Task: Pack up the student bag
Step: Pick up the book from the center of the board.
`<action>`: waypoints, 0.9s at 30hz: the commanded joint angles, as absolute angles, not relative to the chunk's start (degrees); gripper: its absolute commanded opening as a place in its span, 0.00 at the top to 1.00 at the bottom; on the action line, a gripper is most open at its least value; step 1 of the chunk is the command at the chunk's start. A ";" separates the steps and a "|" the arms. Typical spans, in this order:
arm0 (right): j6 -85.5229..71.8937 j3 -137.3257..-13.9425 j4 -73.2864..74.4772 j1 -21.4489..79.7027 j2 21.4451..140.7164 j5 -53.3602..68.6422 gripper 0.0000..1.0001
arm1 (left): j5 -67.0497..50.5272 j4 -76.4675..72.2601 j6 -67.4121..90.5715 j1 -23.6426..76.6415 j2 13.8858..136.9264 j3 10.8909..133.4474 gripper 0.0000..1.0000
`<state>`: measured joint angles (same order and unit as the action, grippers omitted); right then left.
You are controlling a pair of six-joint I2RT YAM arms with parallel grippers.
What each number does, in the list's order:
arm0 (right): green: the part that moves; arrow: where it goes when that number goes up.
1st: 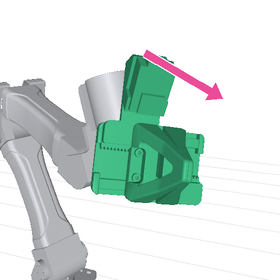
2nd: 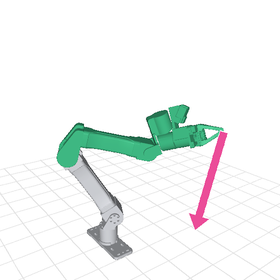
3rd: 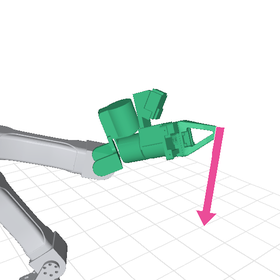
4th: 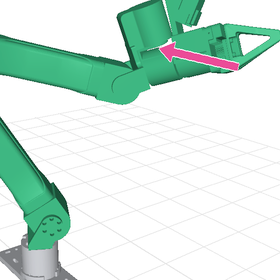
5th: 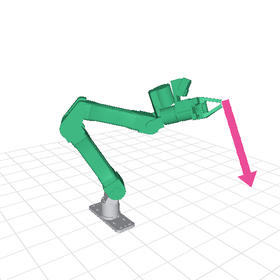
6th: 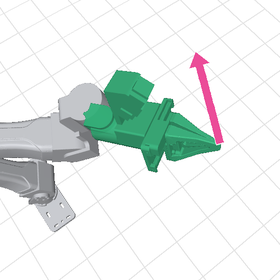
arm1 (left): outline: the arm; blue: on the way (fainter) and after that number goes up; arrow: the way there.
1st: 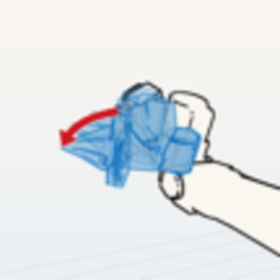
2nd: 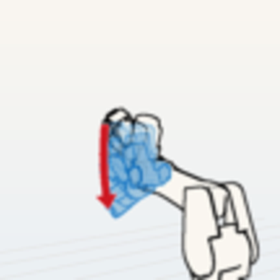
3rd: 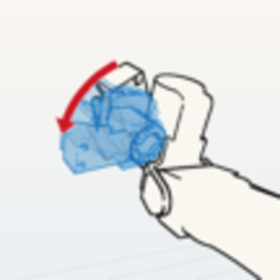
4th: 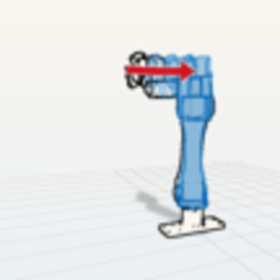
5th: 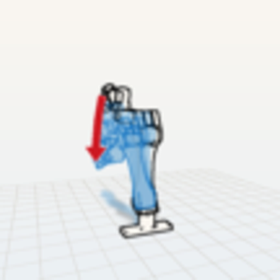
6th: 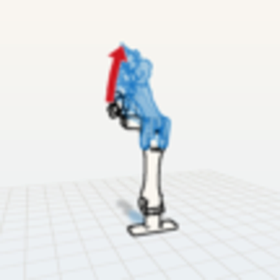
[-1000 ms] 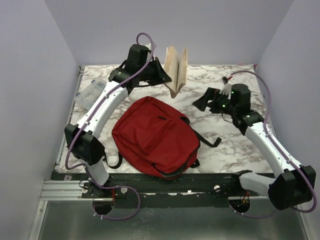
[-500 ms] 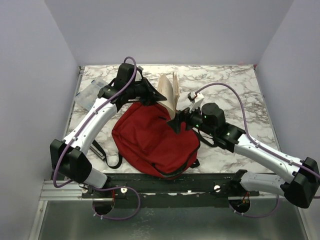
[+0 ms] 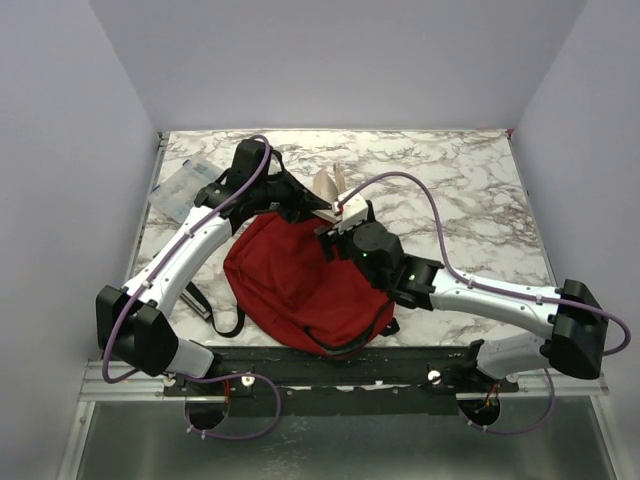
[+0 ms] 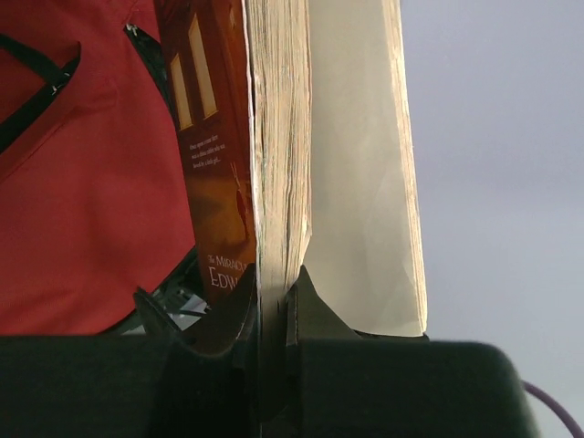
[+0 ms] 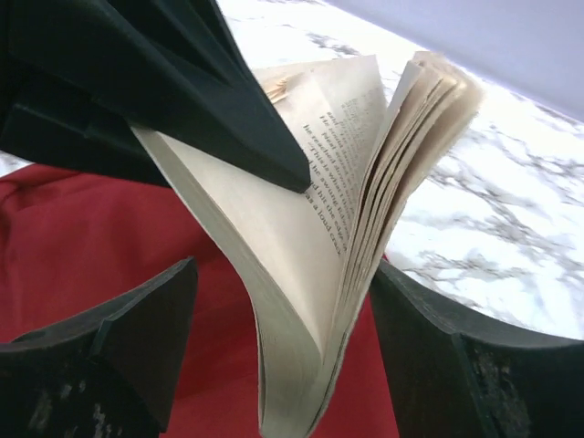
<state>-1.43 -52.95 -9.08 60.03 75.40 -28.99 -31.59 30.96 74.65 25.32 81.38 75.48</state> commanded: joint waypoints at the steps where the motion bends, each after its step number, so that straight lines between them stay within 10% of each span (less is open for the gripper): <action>1: 2.22 -56.28 -13.05 62.05 78.66 -47.03 0.28 | -28.36 27.56 80.65 25.97 77.66 73.39 1.00; 6: 0.69 -54.19 -14.85 62.03 78.35 -50.57 0.82 | -28.12 24.78 80.47 26.32 76.92 72.32 1.00; 9: -1.27 -51.71 -17.37 60.73 76.82 -47.68 0.98 | -26.97 23.90 77.15 27.30 76.73 73.12 0.76; 18: -19.77 -47.38 -8.42 42.11 68.67 -24.22 0.99 | -13.77 27.51 53.17 28.70 71.02 71.62 0.07; 27: -34.50 -48.46 11.01 24.00 64.31 -16.59 0.99 | -1.24 28.15 30.19 46.96 72.12 71.72 0.04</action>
